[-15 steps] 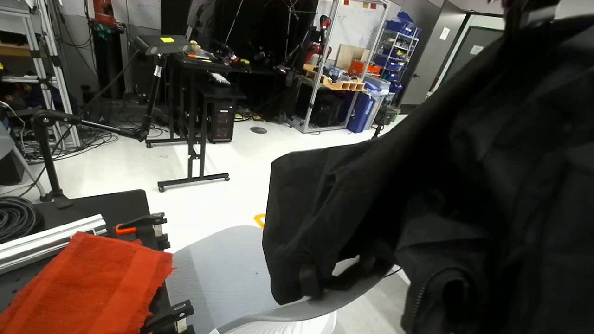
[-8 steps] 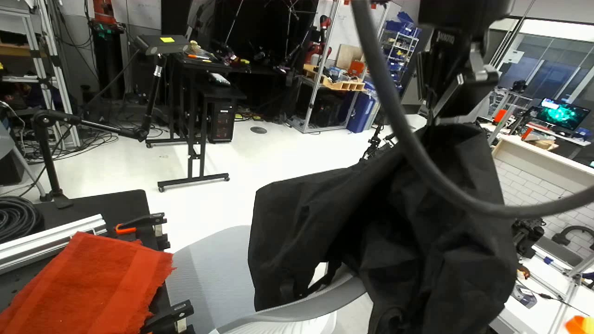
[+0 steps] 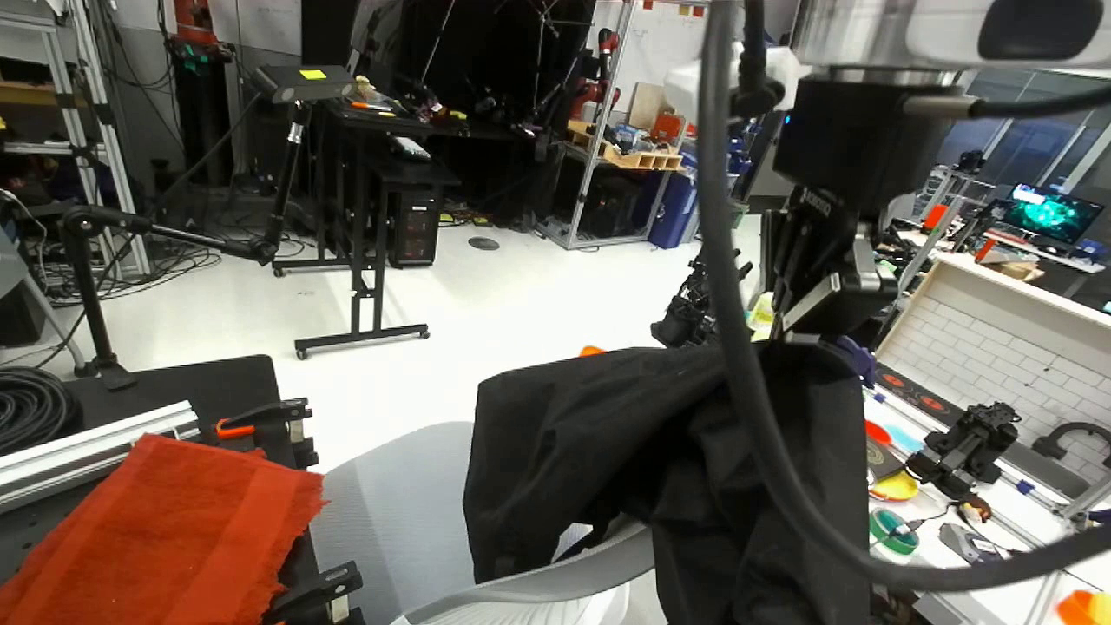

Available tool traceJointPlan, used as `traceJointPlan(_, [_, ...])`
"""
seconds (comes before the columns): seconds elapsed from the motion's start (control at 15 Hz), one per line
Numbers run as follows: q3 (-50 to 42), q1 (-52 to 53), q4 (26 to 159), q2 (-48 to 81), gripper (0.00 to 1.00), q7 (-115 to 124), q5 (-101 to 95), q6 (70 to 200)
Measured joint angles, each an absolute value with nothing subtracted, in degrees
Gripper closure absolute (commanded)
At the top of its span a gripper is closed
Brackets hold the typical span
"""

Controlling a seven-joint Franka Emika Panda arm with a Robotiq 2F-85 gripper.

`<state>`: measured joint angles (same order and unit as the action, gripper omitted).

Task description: Put the black bag and the orange towel on the back rest of the chair

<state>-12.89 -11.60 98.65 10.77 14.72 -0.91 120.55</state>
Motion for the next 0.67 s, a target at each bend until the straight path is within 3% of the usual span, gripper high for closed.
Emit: traceJointPlan(0.67, [-12.99, -11.88, 92.28, 23.96, 0.99, 14.38, -1.08, 116.00])
